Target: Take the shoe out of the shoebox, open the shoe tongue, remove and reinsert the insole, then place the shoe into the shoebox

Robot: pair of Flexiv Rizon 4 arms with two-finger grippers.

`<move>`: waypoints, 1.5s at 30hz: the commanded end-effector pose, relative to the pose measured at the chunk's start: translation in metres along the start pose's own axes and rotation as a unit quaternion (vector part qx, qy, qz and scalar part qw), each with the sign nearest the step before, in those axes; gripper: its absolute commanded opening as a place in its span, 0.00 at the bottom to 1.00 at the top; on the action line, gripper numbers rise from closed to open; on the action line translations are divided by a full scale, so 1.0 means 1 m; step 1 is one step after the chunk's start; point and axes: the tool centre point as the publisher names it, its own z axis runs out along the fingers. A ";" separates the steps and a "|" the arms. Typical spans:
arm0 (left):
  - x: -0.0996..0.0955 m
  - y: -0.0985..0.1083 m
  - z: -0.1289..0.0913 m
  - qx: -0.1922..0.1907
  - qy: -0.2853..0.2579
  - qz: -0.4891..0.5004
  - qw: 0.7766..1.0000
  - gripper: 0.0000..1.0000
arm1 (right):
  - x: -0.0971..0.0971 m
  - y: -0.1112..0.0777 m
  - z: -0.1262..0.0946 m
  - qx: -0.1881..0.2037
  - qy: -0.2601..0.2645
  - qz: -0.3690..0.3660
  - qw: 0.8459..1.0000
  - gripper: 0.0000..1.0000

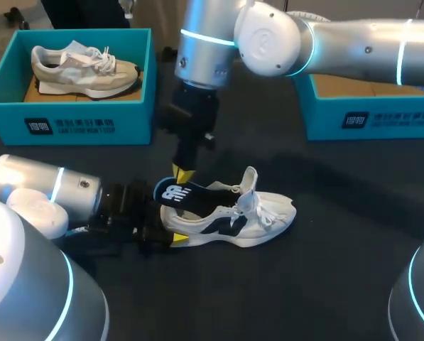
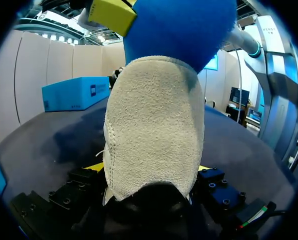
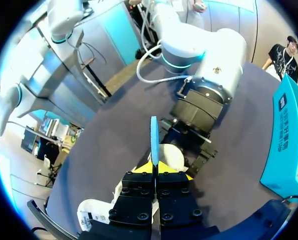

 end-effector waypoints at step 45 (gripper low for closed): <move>0.001 0.000 0.001 -0.001 0.000 0.000 1.000 0.00 | 0.026 -0.038 0.009 -0.111 0.062 0.232 0.964 1.00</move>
